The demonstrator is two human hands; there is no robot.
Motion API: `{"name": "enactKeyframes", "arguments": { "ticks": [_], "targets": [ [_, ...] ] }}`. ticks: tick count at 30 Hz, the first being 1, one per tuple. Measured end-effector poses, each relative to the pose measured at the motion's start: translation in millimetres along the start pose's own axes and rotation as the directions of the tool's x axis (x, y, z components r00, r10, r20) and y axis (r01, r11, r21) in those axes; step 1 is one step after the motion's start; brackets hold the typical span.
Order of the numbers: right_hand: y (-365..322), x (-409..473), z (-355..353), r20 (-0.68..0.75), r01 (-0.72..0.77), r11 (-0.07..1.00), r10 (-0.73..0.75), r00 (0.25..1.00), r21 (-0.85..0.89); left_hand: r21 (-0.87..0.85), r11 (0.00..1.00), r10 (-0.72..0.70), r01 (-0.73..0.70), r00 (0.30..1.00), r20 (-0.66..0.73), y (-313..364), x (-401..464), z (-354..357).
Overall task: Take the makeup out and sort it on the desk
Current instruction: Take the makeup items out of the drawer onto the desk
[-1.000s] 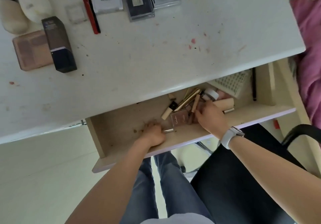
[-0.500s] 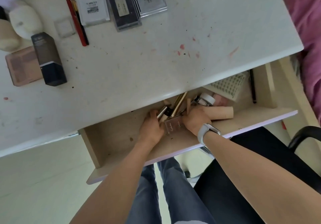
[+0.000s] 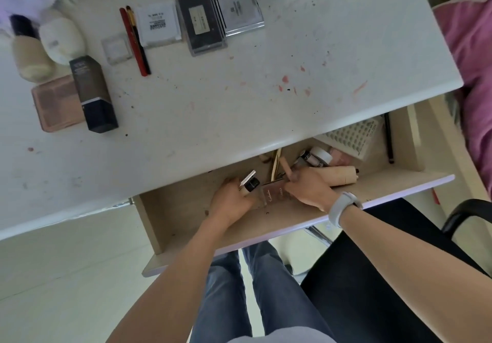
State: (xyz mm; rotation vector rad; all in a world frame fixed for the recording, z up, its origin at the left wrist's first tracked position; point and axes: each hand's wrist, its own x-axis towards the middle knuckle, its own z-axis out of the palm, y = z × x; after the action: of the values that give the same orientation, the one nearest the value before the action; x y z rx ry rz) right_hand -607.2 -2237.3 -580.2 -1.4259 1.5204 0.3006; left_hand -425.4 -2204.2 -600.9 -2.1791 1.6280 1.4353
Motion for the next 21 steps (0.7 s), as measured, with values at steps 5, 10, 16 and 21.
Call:
{"name": "enactKeyframes", "arguments": {
  "ticks": [5, 10, 16, 21],
  "targets": [
    [-26.5, -34.0, -23.2, 0.252, 0.149, 0.961, -0.089, 0.964, -0.231, -0.217, 0.976, 0.040, -0.011, 0.991, 0.126, 0.3, -43.2, -31.1],
    [-76.2, -54.2, -44.7, 0.266, 0.069, 0.961, -0.143, 0.953, 0.268, -0.467, 0.884, -0.016, -0.019, 0.997, -0.072, 4.6, -72.0, -75.6],
    [-154.9, -18.4, -52.9, -0.088, 0.265, 0.924, -0.250, 0.964, 0.277, -0.592, 0.799, -0.207, -0.105, 0.876, -0.435, 12.5, -47.8, -145.0],
    [-211.5, 22.4, -42.7, -0.152, 0.284, 0.951, -0.264, 0.952, 0.124, -0.576, 0.810, -0.244, -0.112, 0.828, -0.504, 15.9, -11.3, -177.7]
  ]
}}
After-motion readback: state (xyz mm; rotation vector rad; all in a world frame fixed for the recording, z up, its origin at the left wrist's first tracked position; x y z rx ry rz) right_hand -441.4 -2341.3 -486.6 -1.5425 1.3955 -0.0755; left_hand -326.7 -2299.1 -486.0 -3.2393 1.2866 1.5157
